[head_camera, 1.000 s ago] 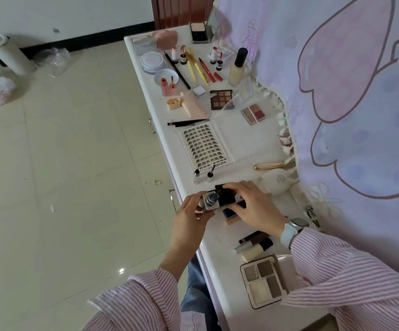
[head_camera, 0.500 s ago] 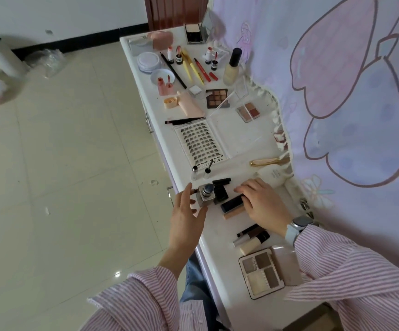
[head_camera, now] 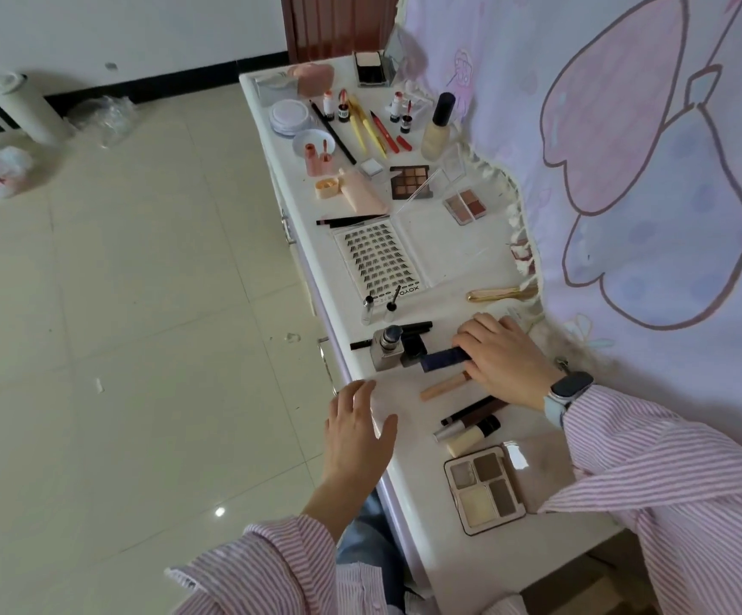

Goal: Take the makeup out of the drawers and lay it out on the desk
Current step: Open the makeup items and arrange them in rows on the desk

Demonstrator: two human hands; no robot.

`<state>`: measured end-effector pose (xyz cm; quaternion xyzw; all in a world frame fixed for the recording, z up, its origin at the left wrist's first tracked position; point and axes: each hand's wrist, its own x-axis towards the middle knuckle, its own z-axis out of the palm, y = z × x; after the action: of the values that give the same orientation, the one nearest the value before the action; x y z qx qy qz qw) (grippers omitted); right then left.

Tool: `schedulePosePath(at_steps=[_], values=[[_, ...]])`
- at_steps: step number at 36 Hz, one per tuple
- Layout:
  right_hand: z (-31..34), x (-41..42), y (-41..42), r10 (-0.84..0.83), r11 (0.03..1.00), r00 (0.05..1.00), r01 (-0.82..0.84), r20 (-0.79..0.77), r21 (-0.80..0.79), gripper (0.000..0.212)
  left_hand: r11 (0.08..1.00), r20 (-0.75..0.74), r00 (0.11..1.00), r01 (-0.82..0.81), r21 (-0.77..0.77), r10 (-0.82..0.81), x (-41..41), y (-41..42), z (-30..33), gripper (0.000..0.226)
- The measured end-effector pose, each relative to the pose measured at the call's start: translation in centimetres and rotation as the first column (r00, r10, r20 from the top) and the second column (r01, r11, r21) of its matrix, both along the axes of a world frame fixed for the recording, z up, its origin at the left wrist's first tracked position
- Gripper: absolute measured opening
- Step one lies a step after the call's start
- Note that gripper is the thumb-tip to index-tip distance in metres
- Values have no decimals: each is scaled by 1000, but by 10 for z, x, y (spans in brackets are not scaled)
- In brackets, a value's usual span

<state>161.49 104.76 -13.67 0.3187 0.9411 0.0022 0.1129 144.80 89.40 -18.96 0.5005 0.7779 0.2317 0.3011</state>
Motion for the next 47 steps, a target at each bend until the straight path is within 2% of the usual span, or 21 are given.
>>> schedulePosePath(at_steps=[2, 4, 6, 8, 12, 15, 17, 19, 23, 25, 26, 28, 29, 30, 31, 34, 36, 39, 42, 45, 47], values=[[13, 5, -10, -50, 996, 999, 50, 4, -69, 25, 995, 48, 999, -2, 99, -3, 0, -1, 6, 53], [25, 7, -23, -105, 970, 994, 102, -2, -221, 28, 990, 105, 994, 11, 139, -26, 1, -2, 14, 53], [34, 5, -38, -163, 909, 987, 153, 7, -388, 28, 991, 154, 986, 47, 126, -67, 4, -2, 23, 57], [38, 5, -54, -269, 804, 962, 201, -41, -560, 31, 988, 208, 970, 106, 108, -127, 6, -3, 30, 57], [36, 5, -80, -531, 601, 831, 231, -167, -765, 26, 969, 249, 941, 201, 142, -231, 9, -9, 36, 20], [35, 5, -89, -694, 441, 695, 205, -187, -874, 14, 949, 218, 929, 264, 170, -298, 8, -16, 38, 26], [37, 4, -92, -789, 328, 590, 168, -171, -930, 11, 946, 196, 927, 296, 136, -318, 9, -17, 40, 32], [40, 4, -91, -792, 342, 581, 169, -187, -924, 13, 953, 219, 927, 300, 53, -304, 10, -18, 42, 32], [48, 6, -89, -691, 440, 689, 162, -218, -883, 18, 930, 280, 895, 366, -16, -348, 9, -21, 52, 24], [50, 7, -87, -704, 410, 678, 144, -212, -900, 13, 918, 222, 897, 396, -25, -382, 4, -22, 56, 23], [52, 9, -85, -762, 346, 616, 125, -201, -930, 9, 922, 166, 912, 385, -29, -376, 1, -22, 58, 23], [52, 20, -74, -901, 208, 404, 79, -160, -975, 10, 959, 112, 953, 284, 0, -282, -10, -24, 59, 20], [52, 26, -68, -937, 182, 317, 82, -148, -980, 14, 977, 140, 967, 213, 14, -212, -17, -26, 59, 17], [51, 31, -62, -946, 193, 286, 108, -155, -975, 14, 989, 191, 971, 144, 18, -145, -22, -26, 57, 16], [48, 34, -58, -938, 223, 301, 140, -173, -965, 11, 996, 251, 964, 88, 13, -89, -26, -26, 54, 19], [35, 25, -54, -862, 338, 464, 227, -204, -913, 8, 998, 375, 926, -34, -49, 50, -24, -21, 45, 25], [22, 15, -54, -808, 423, 553, 302, -204, -855, 14, 994, 401, 910, -82, -67, 102, -15, -15, 39, 20], [7, 7, -48, -774, 473, 602, 346, -195, -810, 16, 993, 391, 914, -92, -70, 112, -4, -5, 28, 17], [1, 3, -41, -761, 456, 631, 358, -149, -815, 17, 990, 389, 912, -143, 5, 129, 2, -1, 17, 4], [1, 1, -36, -783, 392, 613, 345, -111, -853, 16, 970, 429, 881, -240, 43, 199, 4, 1, 11, 19], [1, 4, -34, -786, 306, 616, 320, -49, -897, 16, 961, 425, 877, -271, 51, 225, 6, 3, 10, 21]])
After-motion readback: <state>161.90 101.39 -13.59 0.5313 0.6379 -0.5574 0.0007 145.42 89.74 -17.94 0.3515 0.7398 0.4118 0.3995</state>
